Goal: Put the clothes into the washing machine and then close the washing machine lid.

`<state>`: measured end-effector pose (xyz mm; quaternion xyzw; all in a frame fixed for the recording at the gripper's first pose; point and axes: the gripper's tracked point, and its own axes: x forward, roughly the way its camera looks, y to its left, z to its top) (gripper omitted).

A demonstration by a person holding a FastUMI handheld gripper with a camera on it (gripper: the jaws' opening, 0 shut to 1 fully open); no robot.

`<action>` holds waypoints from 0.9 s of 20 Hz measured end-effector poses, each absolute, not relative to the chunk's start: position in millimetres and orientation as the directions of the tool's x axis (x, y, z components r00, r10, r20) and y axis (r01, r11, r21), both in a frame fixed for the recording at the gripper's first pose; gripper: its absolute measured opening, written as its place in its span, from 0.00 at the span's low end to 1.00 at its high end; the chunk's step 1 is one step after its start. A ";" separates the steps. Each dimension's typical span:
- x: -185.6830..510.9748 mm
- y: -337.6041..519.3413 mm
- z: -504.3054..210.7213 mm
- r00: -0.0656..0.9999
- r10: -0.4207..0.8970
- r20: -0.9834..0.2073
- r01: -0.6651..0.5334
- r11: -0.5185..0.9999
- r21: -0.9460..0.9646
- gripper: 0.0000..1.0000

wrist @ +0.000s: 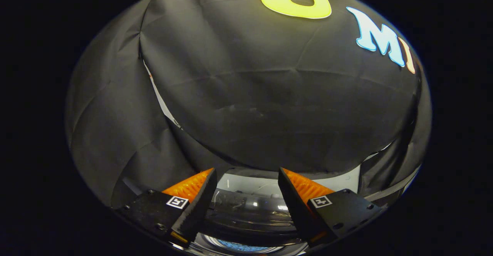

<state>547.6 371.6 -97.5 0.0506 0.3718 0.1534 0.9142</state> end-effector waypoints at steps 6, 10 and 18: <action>536.6 379.4 -101.1 0.621 0.355 -0.699 -0.247 0.935 0.256 1.00; 538.5 379.6 -101.6 0.636 0.355 -0.685 -0.253 0.935 0.249 1.00; 543.2 378.3 -100.7 0.665 0.347 -0.661 -0.259 0.938 0.232 1.00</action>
